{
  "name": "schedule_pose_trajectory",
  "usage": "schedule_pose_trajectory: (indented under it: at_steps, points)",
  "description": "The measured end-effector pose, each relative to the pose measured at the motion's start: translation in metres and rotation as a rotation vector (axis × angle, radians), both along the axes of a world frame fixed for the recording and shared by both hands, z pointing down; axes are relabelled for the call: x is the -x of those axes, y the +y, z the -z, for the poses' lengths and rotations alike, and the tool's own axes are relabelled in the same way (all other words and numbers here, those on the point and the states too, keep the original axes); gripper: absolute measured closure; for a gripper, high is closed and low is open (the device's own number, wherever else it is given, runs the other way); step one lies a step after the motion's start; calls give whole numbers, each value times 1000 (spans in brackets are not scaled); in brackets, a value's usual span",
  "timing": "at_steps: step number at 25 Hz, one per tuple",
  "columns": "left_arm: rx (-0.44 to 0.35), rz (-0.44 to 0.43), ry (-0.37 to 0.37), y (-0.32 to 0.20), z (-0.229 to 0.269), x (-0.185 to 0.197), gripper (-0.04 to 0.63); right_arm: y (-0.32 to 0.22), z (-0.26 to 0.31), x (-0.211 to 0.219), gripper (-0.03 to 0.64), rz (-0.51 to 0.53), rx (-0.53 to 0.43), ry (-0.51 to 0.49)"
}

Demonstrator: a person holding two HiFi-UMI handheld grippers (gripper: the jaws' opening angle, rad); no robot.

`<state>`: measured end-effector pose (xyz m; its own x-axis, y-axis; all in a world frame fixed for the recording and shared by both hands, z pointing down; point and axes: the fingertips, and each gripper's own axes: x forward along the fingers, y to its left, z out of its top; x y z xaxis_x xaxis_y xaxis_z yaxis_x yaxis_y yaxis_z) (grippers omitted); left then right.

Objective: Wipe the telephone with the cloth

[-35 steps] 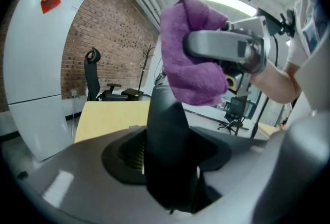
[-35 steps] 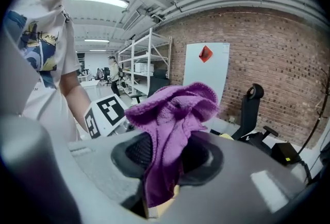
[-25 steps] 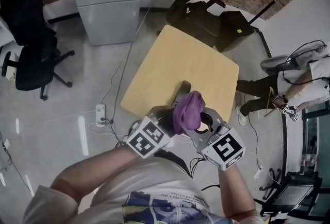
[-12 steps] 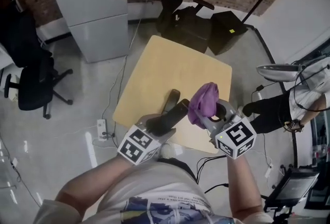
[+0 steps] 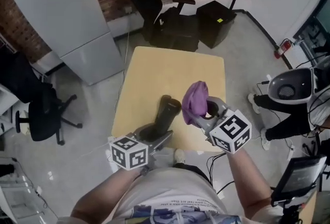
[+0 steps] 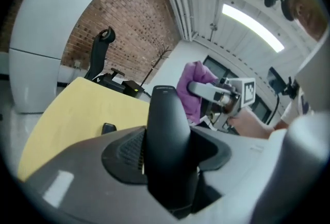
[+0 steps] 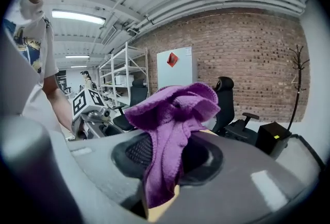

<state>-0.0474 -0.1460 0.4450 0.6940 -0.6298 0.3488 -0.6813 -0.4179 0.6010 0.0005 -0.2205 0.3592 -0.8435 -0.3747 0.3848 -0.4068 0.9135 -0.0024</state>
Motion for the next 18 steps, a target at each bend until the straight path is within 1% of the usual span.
schedule_pose_trajectory:
  at_steps: [5, 10, 14, 18]
  points:
    - [68, 65, 164, -12, 6, -6, 344, 6, -10, 4, 504, 59, 41, -33]
    - [92, 114, 327, -23, 11, -15, 344, 19, -23, 6, 504, 123, 71, -64]
    - [101, 156, 404, -31, 22, -14, 344, 28, -29, 7, 504, 157, 101, -79]
    - [79, 175, 436, -38, 30, -10, 344, 38, -38, 9, 504, 194, 132, -76]
